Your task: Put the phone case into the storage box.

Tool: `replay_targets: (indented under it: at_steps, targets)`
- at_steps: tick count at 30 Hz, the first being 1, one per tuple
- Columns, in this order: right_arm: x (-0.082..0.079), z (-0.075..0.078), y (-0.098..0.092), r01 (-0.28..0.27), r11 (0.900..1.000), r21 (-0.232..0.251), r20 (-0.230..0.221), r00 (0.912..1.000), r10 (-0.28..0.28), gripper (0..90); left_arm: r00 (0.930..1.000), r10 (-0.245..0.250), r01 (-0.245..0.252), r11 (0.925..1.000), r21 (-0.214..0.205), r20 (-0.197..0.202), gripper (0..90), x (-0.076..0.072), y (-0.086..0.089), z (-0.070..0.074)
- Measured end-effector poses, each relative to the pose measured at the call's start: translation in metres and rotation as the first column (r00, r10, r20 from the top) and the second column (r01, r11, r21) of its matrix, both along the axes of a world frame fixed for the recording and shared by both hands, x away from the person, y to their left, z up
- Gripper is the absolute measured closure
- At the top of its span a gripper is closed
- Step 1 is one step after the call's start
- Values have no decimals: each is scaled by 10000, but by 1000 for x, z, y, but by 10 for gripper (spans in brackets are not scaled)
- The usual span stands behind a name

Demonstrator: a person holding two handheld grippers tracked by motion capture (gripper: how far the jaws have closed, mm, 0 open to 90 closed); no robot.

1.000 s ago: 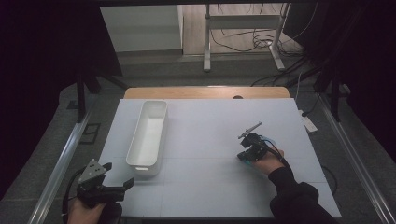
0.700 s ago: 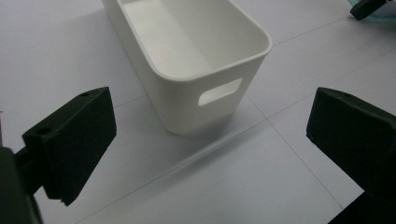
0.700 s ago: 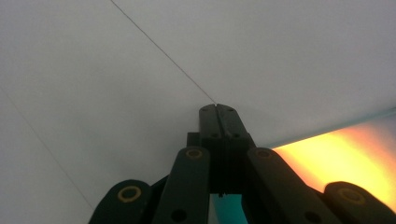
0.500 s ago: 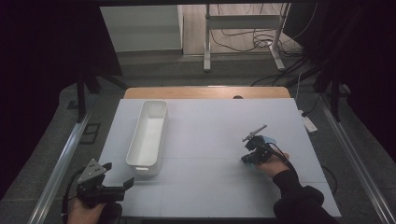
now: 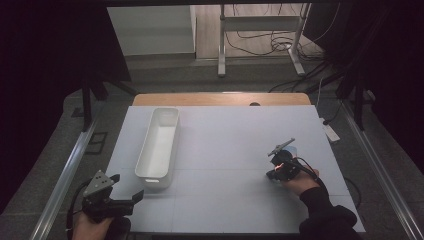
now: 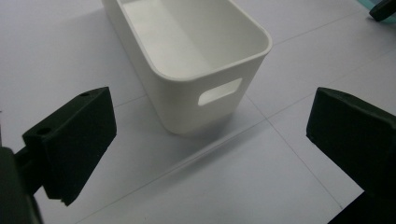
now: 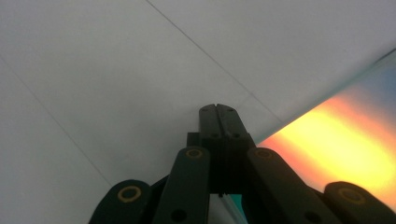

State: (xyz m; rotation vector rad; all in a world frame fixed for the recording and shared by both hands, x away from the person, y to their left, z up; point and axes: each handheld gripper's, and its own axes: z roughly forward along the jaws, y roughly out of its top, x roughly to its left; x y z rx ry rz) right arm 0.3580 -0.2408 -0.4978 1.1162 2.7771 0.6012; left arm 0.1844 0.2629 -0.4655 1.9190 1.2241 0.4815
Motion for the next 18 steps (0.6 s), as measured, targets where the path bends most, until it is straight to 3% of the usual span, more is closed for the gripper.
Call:
replay_targets:
  at_steps: [18]
  targets:
    - [-3, 1, -26, 619, 9981, 42, -120, 9980, -619, 892, 10000, -1, 1, 10000, -1, -16, 22, 0, 0, 0]
